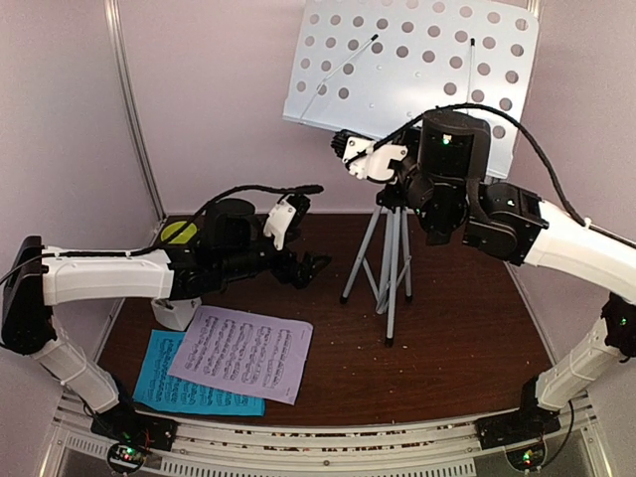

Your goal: Set up the instrument practice props

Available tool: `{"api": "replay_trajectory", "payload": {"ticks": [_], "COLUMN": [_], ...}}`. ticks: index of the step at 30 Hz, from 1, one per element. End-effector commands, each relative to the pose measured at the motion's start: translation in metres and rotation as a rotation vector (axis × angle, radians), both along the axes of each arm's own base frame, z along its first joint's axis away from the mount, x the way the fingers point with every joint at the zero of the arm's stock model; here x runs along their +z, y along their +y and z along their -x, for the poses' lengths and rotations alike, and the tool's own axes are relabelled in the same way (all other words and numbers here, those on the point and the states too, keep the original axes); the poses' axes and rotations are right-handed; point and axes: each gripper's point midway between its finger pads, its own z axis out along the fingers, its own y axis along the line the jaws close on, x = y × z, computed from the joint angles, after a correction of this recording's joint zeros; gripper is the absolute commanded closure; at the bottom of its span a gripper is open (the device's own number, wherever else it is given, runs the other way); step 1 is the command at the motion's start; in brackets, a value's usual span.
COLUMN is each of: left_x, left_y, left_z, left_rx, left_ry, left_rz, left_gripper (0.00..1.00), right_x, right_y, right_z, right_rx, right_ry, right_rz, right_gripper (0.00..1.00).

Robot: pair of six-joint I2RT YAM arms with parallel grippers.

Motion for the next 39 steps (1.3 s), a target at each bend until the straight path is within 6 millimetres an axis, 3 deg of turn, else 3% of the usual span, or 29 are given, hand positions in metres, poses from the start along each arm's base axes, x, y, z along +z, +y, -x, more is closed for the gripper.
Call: {"api": "replay_trajectory", "payload": {"ticks": [1,13,18,23,27,34,39], "left_x": [0.010,0.010,0.011,0.011,0.010,0.010,0.013], "left_y": [0.009,0.007,0.005,0.002,0.000,-0.003,-0.006], "left_z": [-0.004,-0.002,-0.001,-0.001,-0.001,-0.001,-0.002], "left_rx": [0.038,0.009,-0.002,-0.017,-0.025,-0.034,-0.042], "left_ry": [-0.026,-0.042,-0.049,-0.045,-0.048,-0.050,-0.049], "left_rz": [0.027,-0.005,-0.013,-0.011,-0.016,-0.017,-0.011], "left_gripper": [0.02,0.02,0.02,0.02,0.02,0.02,0.02], "right_x": [0.027,0.021,0.020,0.018,0.021,0.026,0.031], "right_y": [-0.008,-0.015,-0.021,-0.019,-0.010,0.015,0.021], "right_z": [0.015,0.031,0.038,0.045,0.057,0.080,0.089], "right_rx": [0.002,0.027,0.046,0.080,0.148,0.297,0.334], "right_ry": [-0.062,-0.054,-0.048,-0.036,-0.031,0.012,0.019], "right_rz": [-0.131,-0.143,-0.160,-0.170,-0.193,-0.265,-0.301], "right_gripper": [0.78,0.56,0.27,0.18,0.02,0.00,0.00]}}
